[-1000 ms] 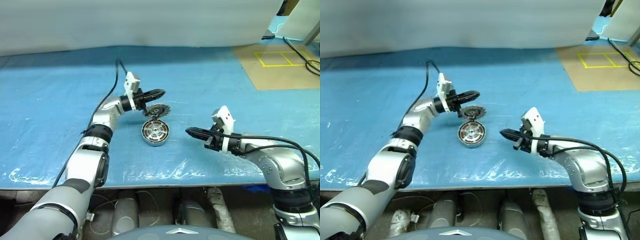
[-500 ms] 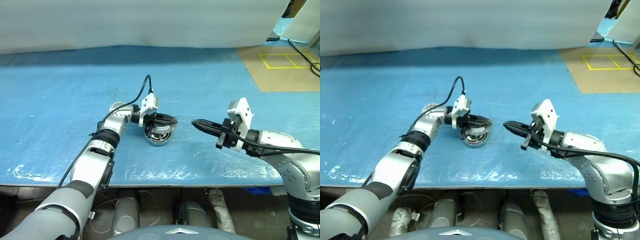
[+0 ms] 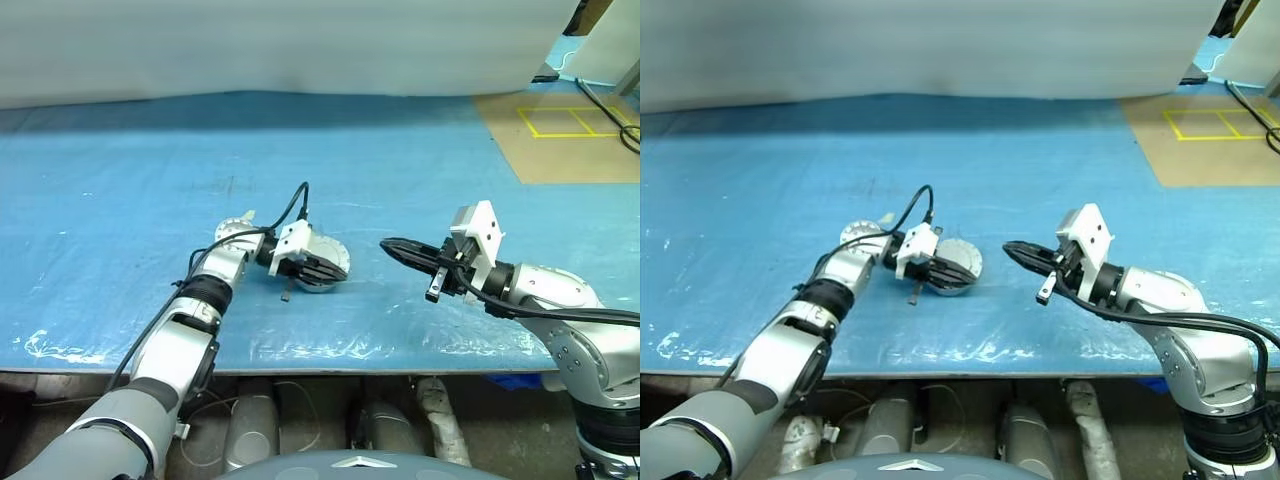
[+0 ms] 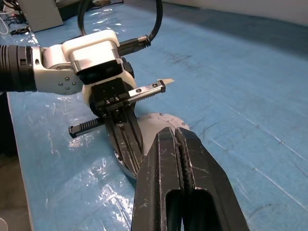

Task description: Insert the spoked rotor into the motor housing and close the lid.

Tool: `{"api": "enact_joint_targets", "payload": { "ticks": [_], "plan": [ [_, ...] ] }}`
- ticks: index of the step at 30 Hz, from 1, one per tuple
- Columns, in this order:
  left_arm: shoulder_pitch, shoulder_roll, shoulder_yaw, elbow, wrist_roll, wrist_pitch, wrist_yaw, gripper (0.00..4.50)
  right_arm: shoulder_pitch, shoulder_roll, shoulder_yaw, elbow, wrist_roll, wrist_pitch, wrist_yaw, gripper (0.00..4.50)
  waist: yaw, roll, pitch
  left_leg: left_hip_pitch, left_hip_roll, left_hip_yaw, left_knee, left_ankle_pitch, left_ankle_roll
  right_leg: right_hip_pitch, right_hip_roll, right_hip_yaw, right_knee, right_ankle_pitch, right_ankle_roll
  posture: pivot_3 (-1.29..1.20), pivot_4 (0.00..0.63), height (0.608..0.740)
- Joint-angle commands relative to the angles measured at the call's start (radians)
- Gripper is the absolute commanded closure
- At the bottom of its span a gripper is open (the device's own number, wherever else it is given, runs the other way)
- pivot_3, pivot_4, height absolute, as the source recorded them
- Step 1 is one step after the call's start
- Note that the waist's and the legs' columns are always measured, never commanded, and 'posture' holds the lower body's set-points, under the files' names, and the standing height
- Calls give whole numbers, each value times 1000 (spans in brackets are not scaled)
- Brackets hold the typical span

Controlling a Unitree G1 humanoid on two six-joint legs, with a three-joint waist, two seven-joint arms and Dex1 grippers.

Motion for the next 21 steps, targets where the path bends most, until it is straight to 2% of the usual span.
{"api": "enact_joint_targets", "payload": {
  "ticks": [1,6,11,16,21],
  "plan": [
    [13,23,-23,8,35,-45,2,4407,-14,0,0,2,-3,-26,-10,4500,-1,0,0,0,0,0,0,0,0,0,0,0,-1,0,0,0,150,740],
    [15,3,13,-44,-42,25,2,4407,-26,2,20,-6,0,-25,-16,4500,-1,0,0,0,0,0,0,0,0,1,0,0,-2,1,1,0,150,740],
    [29,14,86,-246,-178,201,29,4407,-48,-3,44,0,2,-16,-18,4500,-1,0,0,-1,0,0,0,0,0,0,0,0,-2,0,0,0,150,740],
    [163,135,133,-646,-318,492,76,4407,-88,-8,55,22,23,3,-1,4500,-12,1,0,-1,0,1,-2,0,0,-1,0,0,-2,0,0,0,150,740],
    [355,281,177,-887,-366,625,134,4407,-155,4,99,68,39,36,23,4500,-31,2,0,-1,0,1,-5,0,0,-2,0,0,-3,-1,-2,0,150,740]
  ]
}}
